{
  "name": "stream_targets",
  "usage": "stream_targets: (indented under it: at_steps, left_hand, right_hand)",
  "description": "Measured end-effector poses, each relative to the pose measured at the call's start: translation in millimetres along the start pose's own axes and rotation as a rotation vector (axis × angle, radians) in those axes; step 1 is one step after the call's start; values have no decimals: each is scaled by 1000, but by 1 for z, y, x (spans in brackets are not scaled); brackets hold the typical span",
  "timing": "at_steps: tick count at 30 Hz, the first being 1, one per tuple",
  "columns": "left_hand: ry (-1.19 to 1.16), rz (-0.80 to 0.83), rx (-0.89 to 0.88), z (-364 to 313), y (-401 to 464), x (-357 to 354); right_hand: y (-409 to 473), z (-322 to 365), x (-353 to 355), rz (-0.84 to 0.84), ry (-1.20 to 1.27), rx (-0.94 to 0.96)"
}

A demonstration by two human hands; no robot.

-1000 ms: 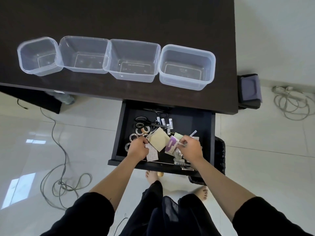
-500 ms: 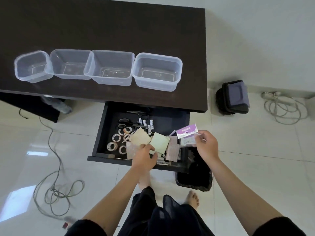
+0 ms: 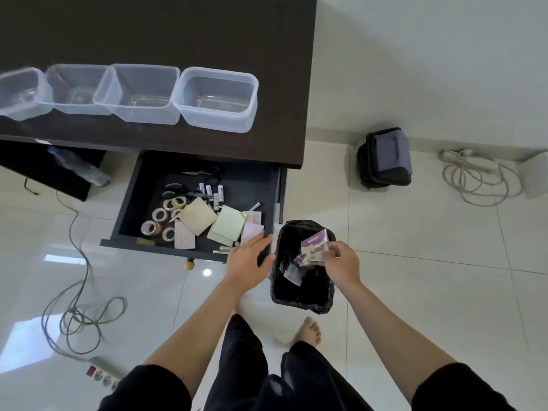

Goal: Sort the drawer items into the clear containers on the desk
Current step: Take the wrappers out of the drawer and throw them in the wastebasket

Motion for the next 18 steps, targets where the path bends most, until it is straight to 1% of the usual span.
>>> stream_targets:
  at_steps: [5, 8, 10, 18]
  left_hand:
    - [-61, -13, 33, -1, 0, 2]
    - [-61, -6, 24, 0, -1, 2]
    - [-61, 1, 13, 2, 0, 2]
    - [-70, 39, 14, 2, -1, 5]
  right_hand:
    - [6, -12, -13, 87, -97, -44]
    - [11, -15, -19, 164, -187, -139]
    - [9, -14, -22, 188, -200, -180]
    - [-3, -18, -30, 221, -179, -178]
Point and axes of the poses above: each hand's wrist, its own y-axis towards the middle knuckle, its own x-axis out of the back of the hand, z = x × y, the point moved 2 cm from there along y, towards the middle knuckle, and after that the axes turned 8 degrees about z, right-handed, at the moved point
